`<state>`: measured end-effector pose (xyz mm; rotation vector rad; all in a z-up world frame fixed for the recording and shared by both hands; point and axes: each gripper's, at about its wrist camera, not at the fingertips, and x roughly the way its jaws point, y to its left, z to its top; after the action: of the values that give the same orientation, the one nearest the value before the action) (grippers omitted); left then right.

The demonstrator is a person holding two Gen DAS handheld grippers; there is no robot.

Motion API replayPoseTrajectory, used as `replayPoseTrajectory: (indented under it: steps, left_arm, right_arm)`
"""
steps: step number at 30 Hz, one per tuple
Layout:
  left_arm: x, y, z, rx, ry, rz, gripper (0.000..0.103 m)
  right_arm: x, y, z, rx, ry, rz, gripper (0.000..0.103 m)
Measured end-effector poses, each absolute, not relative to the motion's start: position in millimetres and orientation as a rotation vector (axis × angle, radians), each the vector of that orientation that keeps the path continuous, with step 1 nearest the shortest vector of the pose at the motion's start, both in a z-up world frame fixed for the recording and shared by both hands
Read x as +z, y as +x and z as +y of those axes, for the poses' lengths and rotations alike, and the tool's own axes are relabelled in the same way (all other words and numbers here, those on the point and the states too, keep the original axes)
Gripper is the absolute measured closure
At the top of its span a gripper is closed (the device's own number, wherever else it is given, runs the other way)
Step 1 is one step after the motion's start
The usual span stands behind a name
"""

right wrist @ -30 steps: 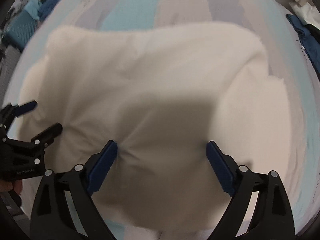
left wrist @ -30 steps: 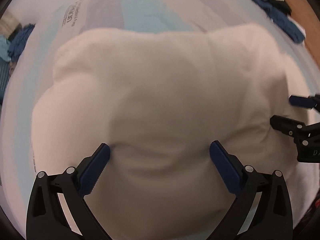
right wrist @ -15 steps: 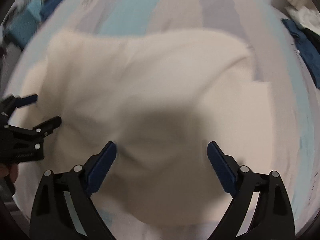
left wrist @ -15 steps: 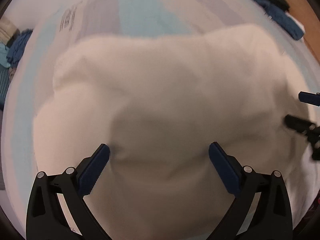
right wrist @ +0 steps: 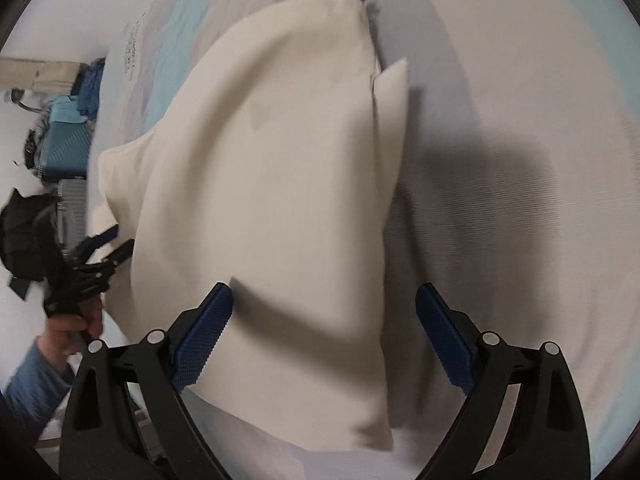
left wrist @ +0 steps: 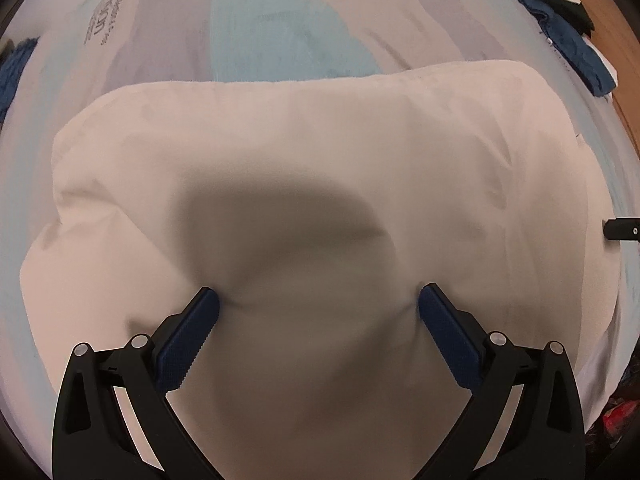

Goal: Fold large clothes
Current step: 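Grasp the folded jacket edge with the right tool and lift it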

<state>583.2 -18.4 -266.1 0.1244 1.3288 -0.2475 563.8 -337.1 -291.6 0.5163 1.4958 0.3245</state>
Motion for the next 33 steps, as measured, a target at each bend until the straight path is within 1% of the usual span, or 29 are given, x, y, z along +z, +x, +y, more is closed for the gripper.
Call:
replayPoseTrajectory:
  steps: [5, 10, 12, 13, 16, 18, 19, 20, 21, 22, 23, 28, 33]
  left_arm:
    - [-269.8, 585.4, -17.1, -0.253, 0.111, 1.344, 0.005]
    - [-274.9, 586.0, -11.4, -0.257, 0.097, 1.346, 0.005]
    - [-274.9, 583.9, -11.9, -0.258, 0.093, 1.346, 0.005]
    - [-275.4, 583.9, -11.7, -0.258, 0.092, 1.347, 0.005]
    - [-276.4, 583.9, -10.4, -0.261, 0.089, 1.351, 0.005]
    - [-279.8, 586.7, -6.1, -0.266, 0.088, 1.355, 0.005]
    - [-280.4, 587.0, -6.3, -0.264, 0.082, 1.355, 0.005]
    - [-281.1, 586.5, -4.8, -0.266, 0.08, 1.357, 0.005]
    - [-281.9, 587.0, -1.3, -0.268, 0.082, 1.357, 0.005]
    - [-283.2, 586.1, -0.9, -0.27, 0.082, 1.356, 0.005]
    - [-284.3, 585.8, -0.2, -0.271, 0.08, 1.355, 0.005]
    - [-287.1, 584.7, 1.9, -0.274, 0.075, 1.355, 0.005]
    - [-286.8, 582.8, 8.4, -0.282, 0.074, 1.351, 0.005]
  right_arm:
    - [-315.5, 573.9, -344.2, 0.352, 0.615, 1.54, 0.014]
    - [-318.8, 568.6, -347.4, 0.367, 0.634, 1.537, 0.013]
    - [-314.5, 563.6, -351.8, 0.421, 0.653, 1.535, 0.016]
    - [-312.7, 563.9, -342.9, 0.455, 0.615, 1.544, 0.019]
    - [-316.7, 566.3, -328.2, 0.455, 0.555, 1.574, 0.02]
    - [-316.2, 569.5, -325.9, 0.443, 0.561, 1.582, 0.029]
    - [-313.5, 570.8, -324.0, 0.454, 0.565, 1.583, 0.043]
    - [-308.4, 571.4, -321.3, 0.461, 0.548, 1.579, 0.053]
    - [-303.7, 571.7, -318.4, 0.472, 0.535, 1.577, 0.062]
    - [-298.5, 572.5, -315.5, 0.488, 0.538, 1.572, 0.075]
    - [-294.5, 572.3, -313.2, 0.477, 0.526, 1.573, 0.078]
    - [-283.5, 573.8, -303.2, 0.39, 0.51, 1.604, 0.079]
    - [-273.6, 573.4, -300.5, 0.314, 0.488, 1.642, 0.084]
